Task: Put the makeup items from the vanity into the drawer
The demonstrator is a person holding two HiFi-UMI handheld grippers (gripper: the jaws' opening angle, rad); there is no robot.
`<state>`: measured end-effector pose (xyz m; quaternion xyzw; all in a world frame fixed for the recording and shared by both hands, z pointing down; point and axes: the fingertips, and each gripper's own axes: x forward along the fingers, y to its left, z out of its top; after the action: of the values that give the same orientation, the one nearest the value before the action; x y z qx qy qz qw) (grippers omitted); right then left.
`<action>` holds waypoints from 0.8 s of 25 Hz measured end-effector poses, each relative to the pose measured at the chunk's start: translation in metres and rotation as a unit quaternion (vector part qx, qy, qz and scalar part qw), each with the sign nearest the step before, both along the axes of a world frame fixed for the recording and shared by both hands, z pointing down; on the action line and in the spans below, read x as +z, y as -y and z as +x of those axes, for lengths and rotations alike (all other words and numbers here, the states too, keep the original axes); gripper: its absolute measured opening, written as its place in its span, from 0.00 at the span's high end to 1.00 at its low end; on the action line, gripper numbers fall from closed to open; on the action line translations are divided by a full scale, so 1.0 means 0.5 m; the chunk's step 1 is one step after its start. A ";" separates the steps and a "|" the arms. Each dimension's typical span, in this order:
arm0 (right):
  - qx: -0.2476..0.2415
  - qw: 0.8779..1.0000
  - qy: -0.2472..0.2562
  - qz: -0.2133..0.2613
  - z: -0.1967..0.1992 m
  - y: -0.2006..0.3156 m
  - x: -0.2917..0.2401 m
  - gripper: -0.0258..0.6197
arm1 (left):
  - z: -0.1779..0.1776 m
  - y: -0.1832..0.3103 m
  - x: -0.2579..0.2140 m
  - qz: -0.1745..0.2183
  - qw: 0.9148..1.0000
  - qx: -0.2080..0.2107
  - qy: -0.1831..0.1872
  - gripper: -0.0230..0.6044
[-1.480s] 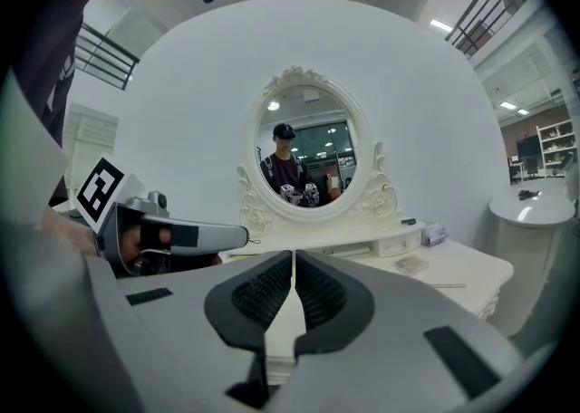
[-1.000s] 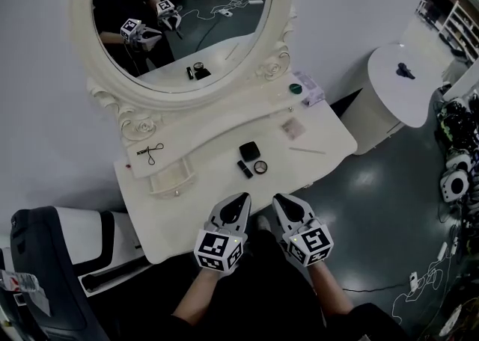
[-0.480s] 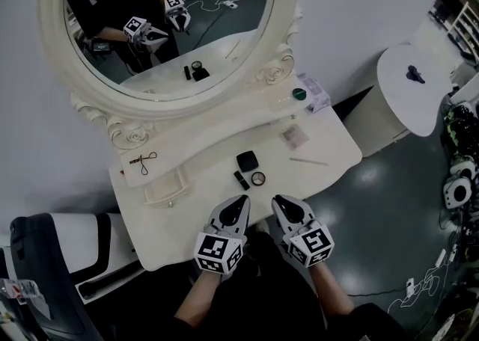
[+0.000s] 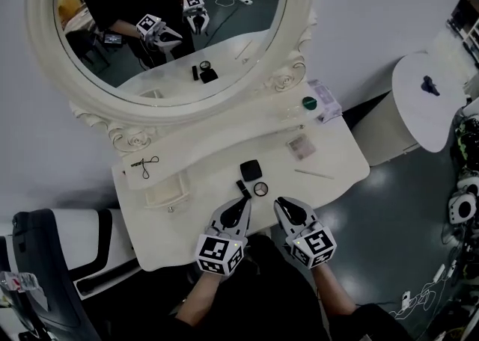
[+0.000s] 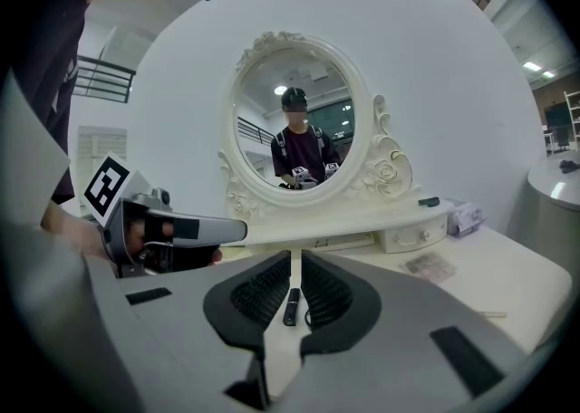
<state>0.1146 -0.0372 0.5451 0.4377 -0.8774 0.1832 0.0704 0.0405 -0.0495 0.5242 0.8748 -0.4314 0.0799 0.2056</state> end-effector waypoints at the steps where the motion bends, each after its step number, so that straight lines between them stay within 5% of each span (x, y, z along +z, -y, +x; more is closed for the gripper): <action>1: -0.005 1.000 0.001 -0.001 0.002 0.007 0.002 0.92 | 0.000 0.006 0.002 0.000 1.000 -0.004 0.001 0.94; 20: -0.097 0.995 -0.001 -0.022 -0.001 0.075 0.033 0.80 | -0.011 0.049 0.009 -0.002 0.996 -0.072 0.046 0.94</action>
<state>0.1139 -0.0745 0.5614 0.3494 -0.9112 0.1948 0.0986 0.0349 -0.0738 0.5288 0.8364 -0.5020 0.1057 0.1929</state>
